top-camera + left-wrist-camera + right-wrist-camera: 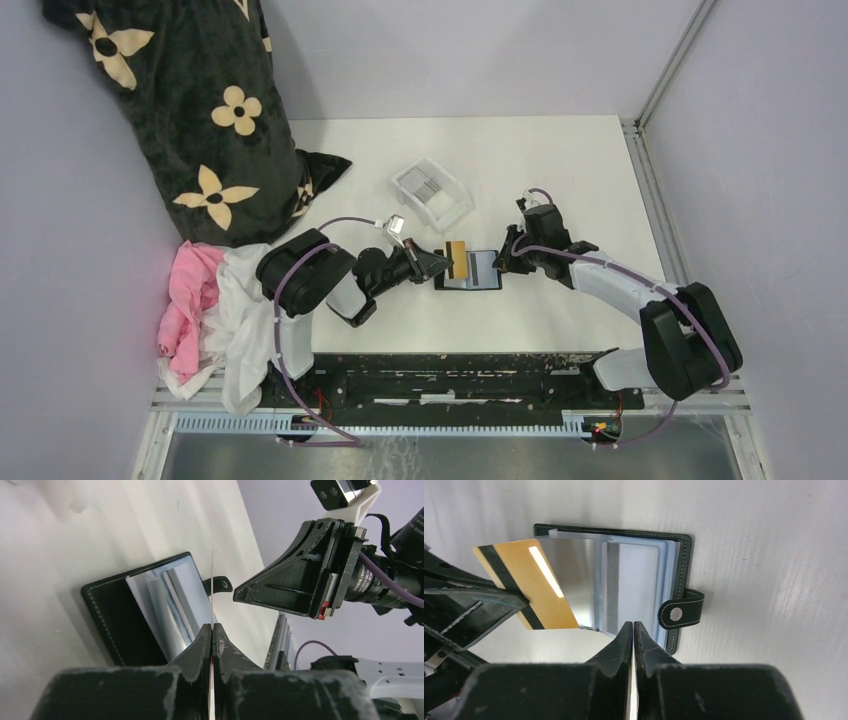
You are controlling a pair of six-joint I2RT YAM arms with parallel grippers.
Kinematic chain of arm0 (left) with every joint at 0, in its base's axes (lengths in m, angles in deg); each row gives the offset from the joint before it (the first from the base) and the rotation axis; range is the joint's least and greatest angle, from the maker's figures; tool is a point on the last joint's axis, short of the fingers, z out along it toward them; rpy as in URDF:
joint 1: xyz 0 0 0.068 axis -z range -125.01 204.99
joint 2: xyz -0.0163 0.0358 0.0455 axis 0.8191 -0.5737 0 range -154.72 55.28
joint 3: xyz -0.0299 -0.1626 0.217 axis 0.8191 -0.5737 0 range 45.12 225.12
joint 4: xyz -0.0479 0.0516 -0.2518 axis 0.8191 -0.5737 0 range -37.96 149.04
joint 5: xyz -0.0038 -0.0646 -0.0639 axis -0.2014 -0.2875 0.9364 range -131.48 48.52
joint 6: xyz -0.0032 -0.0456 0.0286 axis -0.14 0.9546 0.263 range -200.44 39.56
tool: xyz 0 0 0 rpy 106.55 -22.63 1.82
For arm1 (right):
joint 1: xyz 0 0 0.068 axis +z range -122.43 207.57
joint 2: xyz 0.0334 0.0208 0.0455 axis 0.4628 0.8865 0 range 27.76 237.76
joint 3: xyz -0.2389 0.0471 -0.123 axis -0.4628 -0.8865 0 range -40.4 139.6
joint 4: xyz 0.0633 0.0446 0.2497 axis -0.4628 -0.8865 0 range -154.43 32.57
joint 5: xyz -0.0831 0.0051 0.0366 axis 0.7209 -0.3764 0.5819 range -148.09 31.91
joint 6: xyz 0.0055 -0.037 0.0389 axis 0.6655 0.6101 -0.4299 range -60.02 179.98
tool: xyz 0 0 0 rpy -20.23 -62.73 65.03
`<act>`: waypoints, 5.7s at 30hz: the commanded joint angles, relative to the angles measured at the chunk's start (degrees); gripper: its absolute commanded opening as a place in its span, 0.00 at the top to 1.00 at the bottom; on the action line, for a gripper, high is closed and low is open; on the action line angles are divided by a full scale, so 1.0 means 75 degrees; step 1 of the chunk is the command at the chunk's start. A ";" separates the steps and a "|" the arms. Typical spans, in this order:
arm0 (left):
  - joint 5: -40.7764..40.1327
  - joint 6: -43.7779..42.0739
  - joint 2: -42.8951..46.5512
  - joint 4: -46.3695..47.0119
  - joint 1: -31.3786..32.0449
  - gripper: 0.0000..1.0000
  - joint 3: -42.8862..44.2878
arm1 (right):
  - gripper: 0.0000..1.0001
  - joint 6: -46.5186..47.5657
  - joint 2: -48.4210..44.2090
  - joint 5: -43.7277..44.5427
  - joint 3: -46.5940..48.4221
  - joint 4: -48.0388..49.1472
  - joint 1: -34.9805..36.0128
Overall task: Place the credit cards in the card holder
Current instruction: Pick up the credit card from the storage box, then turn over the card slot in the card holder.
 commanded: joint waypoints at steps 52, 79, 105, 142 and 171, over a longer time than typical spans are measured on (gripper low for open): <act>0.0252 0.1393 -0.0177 0.0458 -0.0019 0.72 0.0232 | 0.99 -0.1327 0.0457 -0.2491 -0.0660 0.3749 0.0017; -0.1451 -0.1435 0.1491 -0.4950 0.0658 0.79 0.1155 | 0.99 0.0667 -0.0322 0.1016 0.0527 -0.0631 0.0013; -0.1689 -0.1636 0.1371 -0.5407 0.0696 0.80 0.1254 | 0.99 0.0566 -0.0077 0.0813 0.0760 -0.0637 -0.0012; -0.1990 -0.1821 0.1071 -0.5523 0.0901 0.84 0.0972 | 0.99 -0.0688 -0.0038 -0.0865 -0.0224 0.0895 -0.0972; -0.2251 -0.2061 0.1130 -0.6089 0.1117 0.90 0.0976 | 0.99 -0.1052 0.0258 -0.1050 0.0327 0.1283 0.0024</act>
